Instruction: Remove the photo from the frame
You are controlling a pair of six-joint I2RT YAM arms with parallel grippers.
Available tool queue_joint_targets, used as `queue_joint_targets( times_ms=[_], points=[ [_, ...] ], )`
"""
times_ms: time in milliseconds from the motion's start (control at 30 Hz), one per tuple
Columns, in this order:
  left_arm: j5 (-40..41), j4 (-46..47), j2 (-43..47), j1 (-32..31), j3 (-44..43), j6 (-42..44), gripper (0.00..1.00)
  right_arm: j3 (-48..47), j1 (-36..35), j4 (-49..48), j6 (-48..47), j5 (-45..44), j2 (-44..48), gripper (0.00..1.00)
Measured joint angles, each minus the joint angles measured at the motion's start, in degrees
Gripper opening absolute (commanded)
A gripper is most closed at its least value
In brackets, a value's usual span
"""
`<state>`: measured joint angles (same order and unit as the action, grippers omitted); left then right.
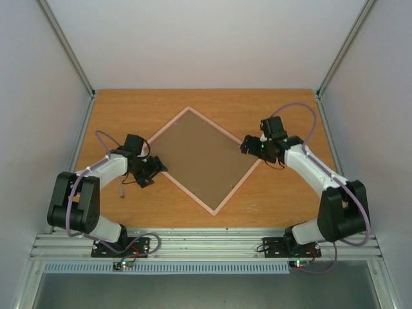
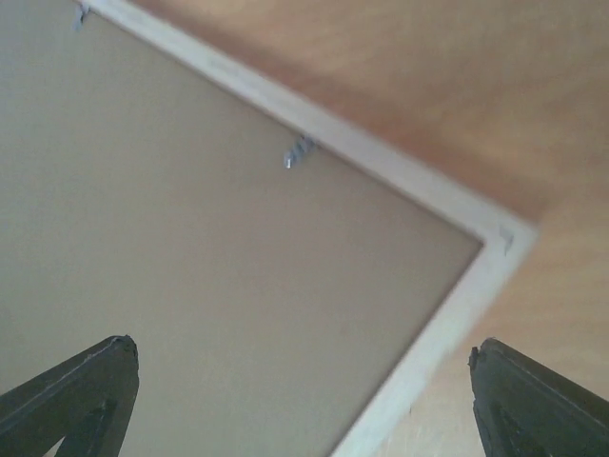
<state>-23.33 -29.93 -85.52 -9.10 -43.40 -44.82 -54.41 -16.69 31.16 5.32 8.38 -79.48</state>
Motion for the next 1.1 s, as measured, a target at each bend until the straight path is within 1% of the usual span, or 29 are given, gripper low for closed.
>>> queue_joint_targets(
  times_ms=[200, 267, 433, 633, 767, 933, 1100],
  points=[
    [-0.04, 1.11, 0.09, -1.36, 0.17, -0.98, 0.79, -11.50, 2.67, 0.24, -8.02, 0.44, -12.66, 0.95],
    [-0.07, 1.51, 0.07, -1.88, 0.17, -1.29, 0.79, -13.84, 3.32, 0.09, -9.64, 1.33, -16.17, 0.95],
    [-0.13, 2.01, -0.61, -2.56, -0.24, -1.31, 0.80, -17.09, 5.55, -0.24, -12.63, 4.83, -23.71, 0.95],
    [-0.44, 2.62, -4.39, -2.64, -2.89, -1.25, 0.80, -19.58, 6.80, -0.17, -15.28, 7.63, -30.10, 0.95],
    [-0.87, 3.21, -6.49, -2.93, -4.81, -1.25, 0.80, -19.52, 6.84, 0.24, -15.96, 9.25, -31.32, 0.94],
    [-1.11, 2.58, -9.73, -3.15, -8.48, -0.98, 0.80, -17.38, 6.93, -0.74, -16.87, 10.58, -30.56, 0.93],
    [-0.26, 0.94, -13.16, -3.15, -12.92, 0.33, 0.81, -9.62, 7.67, -1.97, -15.67, 12.28, -24.85, 0.93]
  ],
)
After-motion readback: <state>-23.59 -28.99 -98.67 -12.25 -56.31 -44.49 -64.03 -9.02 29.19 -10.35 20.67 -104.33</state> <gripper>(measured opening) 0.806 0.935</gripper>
